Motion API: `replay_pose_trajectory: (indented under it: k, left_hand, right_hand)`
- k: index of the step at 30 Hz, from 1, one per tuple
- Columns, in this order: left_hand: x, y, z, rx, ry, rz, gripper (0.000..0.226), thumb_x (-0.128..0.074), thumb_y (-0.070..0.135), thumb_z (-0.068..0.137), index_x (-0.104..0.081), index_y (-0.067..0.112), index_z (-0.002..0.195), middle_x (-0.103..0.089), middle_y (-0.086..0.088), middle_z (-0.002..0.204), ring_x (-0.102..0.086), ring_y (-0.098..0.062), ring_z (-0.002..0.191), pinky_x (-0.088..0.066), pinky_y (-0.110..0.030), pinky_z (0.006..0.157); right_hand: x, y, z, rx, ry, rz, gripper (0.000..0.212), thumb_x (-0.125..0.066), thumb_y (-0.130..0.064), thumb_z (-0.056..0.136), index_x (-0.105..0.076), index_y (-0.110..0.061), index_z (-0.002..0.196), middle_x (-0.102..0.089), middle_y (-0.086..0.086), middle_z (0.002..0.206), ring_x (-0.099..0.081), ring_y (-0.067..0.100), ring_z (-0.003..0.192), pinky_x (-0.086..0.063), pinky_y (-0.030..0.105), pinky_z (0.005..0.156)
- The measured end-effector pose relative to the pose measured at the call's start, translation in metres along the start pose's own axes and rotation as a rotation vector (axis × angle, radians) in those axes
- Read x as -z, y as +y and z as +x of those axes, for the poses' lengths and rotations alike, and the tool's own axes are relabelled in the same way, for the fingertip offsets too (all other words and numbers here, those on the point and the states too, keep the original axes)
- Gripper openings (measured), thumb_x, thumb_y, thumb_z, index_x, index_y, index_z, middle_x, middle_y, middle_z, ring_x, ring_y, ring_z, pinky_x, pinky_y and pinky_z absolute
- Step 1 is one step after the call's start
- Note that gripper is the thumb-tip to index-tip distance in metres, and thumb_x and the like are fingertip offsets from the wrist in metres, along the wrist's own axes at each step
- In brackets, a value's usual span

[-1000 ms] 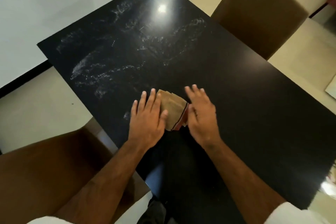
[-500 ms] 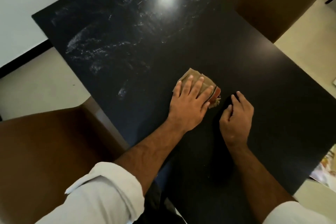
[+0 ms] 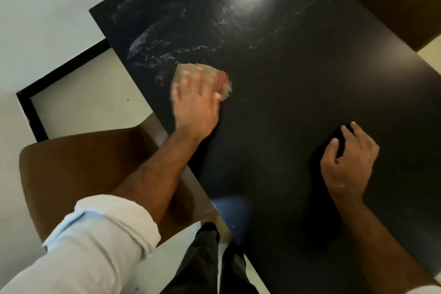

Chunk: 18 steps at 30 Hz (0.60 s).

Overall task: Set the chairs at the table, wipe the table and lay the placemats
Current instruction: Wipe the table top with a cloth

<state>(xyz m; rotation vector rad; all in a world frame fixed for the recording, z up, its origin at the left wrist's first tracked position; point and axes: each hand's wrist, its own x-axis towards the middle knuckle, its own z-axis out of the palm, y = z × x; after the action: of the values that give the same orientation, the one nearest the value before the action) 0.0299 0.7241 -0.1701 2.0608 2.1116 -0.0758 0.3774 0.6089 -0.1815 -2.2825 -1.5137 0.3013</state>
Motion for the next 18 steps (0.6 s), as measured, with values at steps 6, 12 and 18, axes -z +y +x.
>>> replay_pose_trajectory:
  k: [6,12,18]
  left_hand:
    - [-0.020,0.025,-0.108,-0.485,-0.163,0.087,0.069,-0.031,0.058,0.112,-0.003,0.043,0.174,0.005,-0.002,0.184,0.005,-0.035,0.170,-0.004,-0.063,0.134]
    - [0.000,-0.086,-0.046,-0.354,-0.094,0.141,0.067,-0.017,0.060,0.112,-0.005,0.040,0.174,-0.002,-0.002,0.185,0.000,-0.033,0.170,-0.009,-0.063,0.135]
    - [0.003,-0.106,-0.002,-0.248,-0.097,0.093,0.065,-0.022,0.058,0.113,-0.008,0.039,0.173,0.000,0.003,0.184,0.004,-0.028,0.170,-0.005,-0.059,0.136]
  right_hand:
    - [-0.002,-0.003,0.001,-0.005,-0.013,-0.035,0.048,-0.058,-0.026,0.112,-0.056,-0.005,0.155,-0.049,0.012,0.167,-0.038,0.032,0.155,-0.026,0.034,0.120]
    - [-0.002,-0.012,-0.001,-0.015,-0.021,-0.027,0.059,-0.047,-0.041,0.110,-0.056,-0.005,0.155,-0.049,0.012,0.166,-0.038,0.033,0.156,-0.027,0.036,0.119]
    - [-0.006,-0.004,-0.001,0.002,-0.011,-0.038,0.057,-0.047,-0.042,0.111,-0.058,-0.005,0.153,-0.052,0.014,0.164,-0.040,0.033,0.154,-0.028,0.037,0.119]
